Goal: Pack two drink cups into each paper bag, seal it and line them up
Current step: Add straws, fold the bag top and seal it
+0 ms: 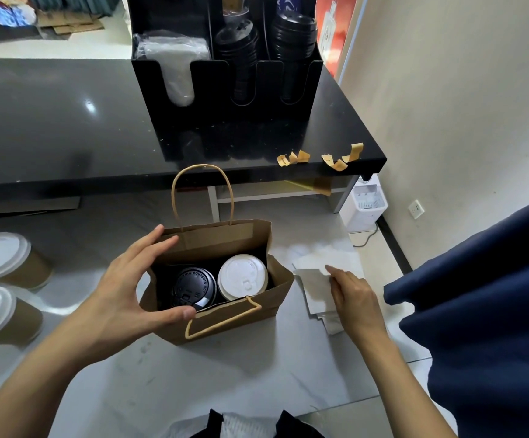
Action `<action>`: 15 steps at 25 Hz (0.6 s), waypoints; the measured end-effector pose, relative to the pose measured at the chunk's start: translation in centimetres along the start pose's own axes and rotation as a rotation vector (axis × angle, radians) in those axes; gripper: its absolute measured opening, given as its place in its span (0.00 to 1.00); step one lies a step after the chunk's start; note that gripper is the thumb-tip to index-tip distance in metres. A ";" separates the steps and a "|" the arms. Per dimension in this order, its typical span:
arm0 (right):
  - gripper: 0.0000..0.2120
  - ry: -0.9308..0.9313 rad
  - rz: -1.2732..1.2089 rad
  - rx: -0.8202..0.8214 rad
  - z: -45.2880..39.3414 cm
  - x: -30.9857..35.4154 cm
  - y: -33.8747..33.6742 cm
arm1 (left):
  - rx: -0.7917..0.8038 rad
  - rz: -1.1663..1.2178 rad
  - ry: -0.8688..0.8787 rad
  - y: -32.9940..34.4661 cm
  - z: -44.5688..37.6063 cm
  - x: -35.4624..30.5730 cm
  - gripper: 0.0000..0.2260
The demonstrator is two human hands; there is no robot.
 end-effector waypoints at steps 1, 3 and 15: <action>0.19 0.054 -0.045 0.016 0.0 -0.5 0.1 | 0.001 0.000 0.000 0.0 0.0 0.0 0.46; 0.20 0.128 -0.122 -0.029 -0.3 -1.2 -0.5 | -0.001 0.000 0.000 0.0 0.0 0.1 0.46; 0.12 -0.275 0.286 0.172 3.3 0.7 3.9 | -0.003 0.001 0.003 0.0 0.2 -0.1 0.46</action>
Point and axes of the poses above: each hand's wrist, its own z-axis away from the middle knuckle, its own y-axis out of the palm, x = y × z, the point moved 8 cm from there along -z, towards the middle knuckle, and after that the axes turned 8 degrees about -z, right-handed, at the moved point
